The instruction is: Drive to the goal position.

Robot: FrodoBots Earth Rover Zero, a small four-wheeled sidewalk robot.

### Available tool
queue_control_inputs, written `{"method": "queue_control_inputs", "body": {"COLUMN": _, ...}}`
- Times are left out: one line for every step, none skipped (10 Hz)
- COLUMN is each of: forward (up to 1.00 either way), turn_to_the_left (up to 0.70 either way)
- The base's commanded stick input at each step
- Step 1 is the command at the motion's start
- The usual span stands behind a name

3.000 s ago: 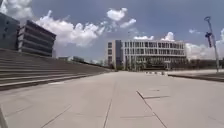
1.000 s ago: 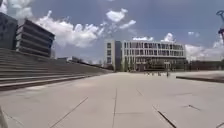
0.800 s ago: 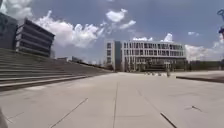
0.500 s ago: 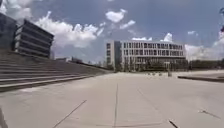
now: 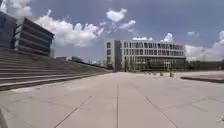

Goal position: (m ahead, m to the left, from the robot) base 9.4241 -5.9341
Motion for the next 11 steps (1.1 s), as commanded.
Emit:
{"method": "queue_control_inputs", "body": {"forward": 0.7, "turn_to_the_left": 0.0}}
{"method": "queue_control_inputs", "body": {"forward": 0.7, "turn_to_the_left": 0.0}}
{"method": "queue_control_inputs", "body": {"forward": 0.7, "turn_to_the_left": 0.0}}
{"method": "queue_control_inputs", "body": {"forward": 0.7, "turn_to_the_left": 0.0}}
{"method": "queue_control_inputs", "body": {"forward": 0.7, "turn_to_the_left": 0.0}}
{"method": "queue_control_inputs", "body": {"forward": 0.7, "turn_to_the_left": 0.0}}
{"method": "queue_control_inputs", "body": {"forward": 0.7, "turn_to_the_left": 0.0}}
{"method": "queue_control_inputs", "body": {"forward": 0.7, "turn_to_the_left": 0.0}}
{"method": "queue_control_inputs", "body": {"forward": 0.7, "turn_to_the_left": 0.0}}
{"method": "queue_control_inputs", "body": {"forward": 0.7, "turn_to_the_left": 0.0}}
{"method": "queue_control_inputs", "body": {"forward": 0.7, "turn_to_the_left": 0.0}}
